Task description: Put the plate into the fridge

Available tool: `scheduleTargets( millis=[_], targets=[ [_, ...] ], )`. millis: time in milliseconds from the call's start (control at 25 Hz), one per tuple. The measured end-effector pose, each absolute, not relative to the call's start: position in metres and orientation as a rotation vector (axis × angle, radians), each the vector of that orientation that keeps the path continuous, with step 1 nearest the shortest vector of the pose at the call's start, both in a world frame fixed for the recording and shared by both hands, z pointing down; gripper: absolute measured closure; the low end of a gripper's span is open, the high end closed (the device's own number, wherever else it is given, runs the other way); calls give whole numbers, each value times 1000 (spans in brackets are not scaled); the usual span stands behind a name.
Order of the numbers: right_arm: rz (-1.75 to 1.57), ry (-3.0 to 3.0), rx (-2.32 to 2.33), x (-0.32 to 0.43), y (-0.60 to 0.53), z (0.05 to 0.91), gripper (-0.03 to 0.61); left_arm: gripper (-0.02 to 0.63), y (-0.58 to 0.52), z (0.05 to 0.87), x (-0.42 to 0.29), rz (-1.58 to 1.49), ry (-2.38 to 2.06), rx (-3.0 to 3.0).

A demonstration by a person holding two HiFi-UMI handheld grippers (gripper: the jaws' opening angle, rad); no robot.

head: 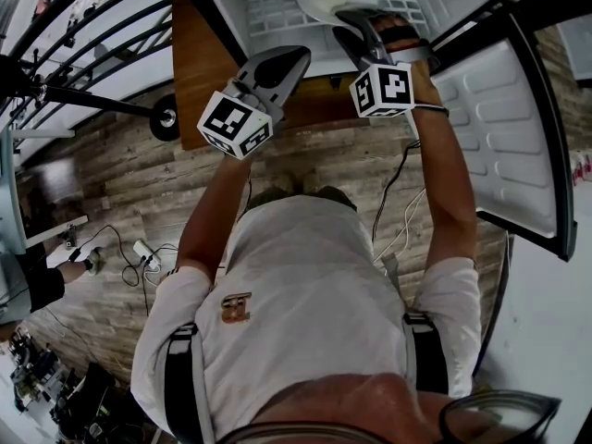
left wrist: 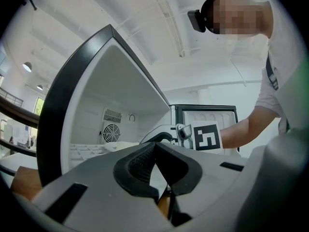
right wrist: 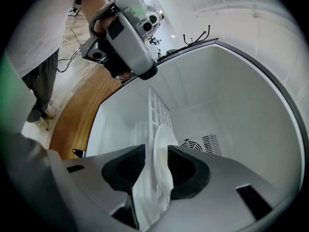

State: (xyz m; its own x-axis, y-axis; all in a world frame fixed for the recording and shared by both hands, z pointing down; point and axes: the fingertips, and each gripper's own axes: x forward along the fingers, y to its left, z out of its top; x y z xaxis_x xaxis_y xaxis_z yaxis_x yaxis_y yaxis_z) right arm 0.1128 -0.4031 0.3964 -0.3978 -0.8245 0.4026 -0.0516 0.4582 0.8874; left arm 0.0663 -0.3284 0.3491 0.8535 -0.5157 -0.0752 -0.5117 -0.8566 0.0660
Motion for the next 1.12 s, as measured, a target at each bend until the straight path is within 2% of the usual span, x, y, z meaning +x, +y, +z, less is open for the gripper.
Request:
scheduleTargets(
  millis=[1120],
  targets=[
    [-1124,-1840,881,100,-340,372,428,595,-319,354,71,-124,-771,2998]
  ],
)
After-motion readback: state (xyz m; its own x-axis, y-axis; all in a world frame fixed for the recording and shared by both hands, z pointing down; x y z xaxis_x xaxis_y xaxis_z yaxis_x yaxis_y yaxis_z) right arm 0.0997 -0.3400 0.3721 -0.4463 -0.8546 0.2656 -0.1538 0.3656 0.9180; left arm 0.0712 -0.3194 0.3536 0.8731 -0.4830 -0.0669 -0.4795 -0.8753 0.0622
